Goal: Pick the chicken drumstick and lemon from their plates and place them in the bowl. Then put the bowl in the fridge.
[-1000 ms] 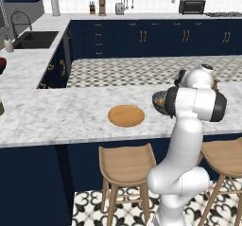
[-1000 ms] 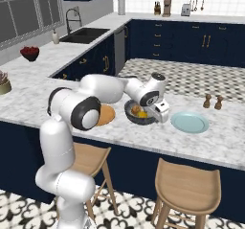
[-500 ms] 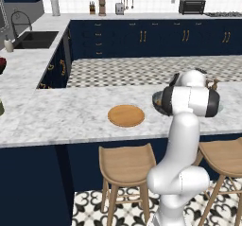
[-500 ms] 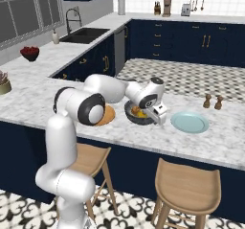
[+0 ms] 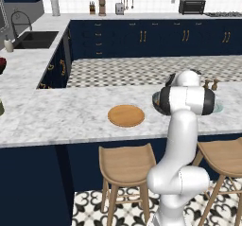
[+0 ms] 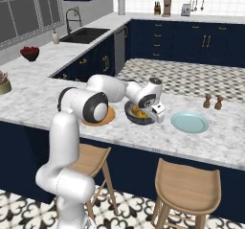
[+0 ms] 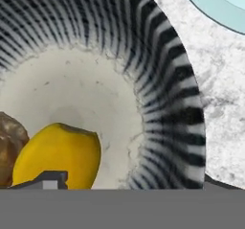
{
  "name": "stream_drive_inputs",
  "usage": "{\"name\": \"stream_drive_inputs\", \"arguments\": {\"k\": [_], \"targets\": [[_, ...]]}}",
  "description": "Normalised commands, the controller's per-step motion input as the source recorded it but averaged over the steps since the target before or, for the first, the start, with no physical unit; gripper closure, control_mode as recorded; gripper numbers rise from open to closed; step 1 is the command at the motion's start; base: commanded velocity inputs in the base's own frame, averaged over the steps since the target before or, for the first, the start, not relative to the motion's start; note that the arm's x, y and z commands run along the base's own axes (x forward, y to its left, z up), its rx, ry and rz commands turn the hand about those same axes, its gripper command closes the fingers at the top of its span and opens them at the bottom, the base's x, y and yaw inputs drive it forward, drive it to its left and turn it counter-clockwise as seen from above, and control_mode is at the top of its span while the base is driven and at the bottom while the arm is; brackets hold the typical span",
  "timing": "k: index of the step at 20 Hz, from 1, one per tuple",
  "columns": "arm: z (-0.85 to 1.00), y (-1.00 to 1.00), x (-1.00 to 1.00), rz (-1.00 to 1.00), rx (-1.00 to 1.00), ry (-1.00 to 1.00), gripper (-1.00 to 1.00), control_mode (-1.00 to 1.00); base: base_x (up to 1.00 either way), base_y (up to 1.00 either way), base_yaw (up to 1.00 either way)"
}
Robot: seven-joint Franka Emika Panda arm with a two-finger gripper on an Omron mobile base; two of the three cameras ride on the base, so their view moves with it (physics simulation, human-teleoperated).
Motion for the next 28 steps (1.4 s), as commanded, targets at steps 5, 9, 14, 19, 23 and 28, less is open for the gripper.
{"name": "stream_drive_inputs", "arguments": {"k": [5,9,14,19,23,28], "targets": [[-0.16,0.18,0.00,0.01,0.00,-0.07,1.00,-1.00,0.00,0.00,0.00],[-0.07,0.25,-0.03,0.00,0.00,-0.06,1.00,-1.00,0.00,0.00,0.00],[-0.05,0.22,-0.25,0.00,0.00,-0.09,1.00,-1.00,0.00,0.00,0.00],[0.09,0.29,-0.51,-0.06,0.00,-0.13,1.00,-1.00,0.00,0.00,0.00],[0.49,0.22,-0.62,-0.24,0.00,0.01,1.00,-1.00,0.00,0.00,0.00],[0.98,0.17,-0.62,-0.17,0.06,0.11,1.00,-1.00,0.00,0.00,0.00]]}}
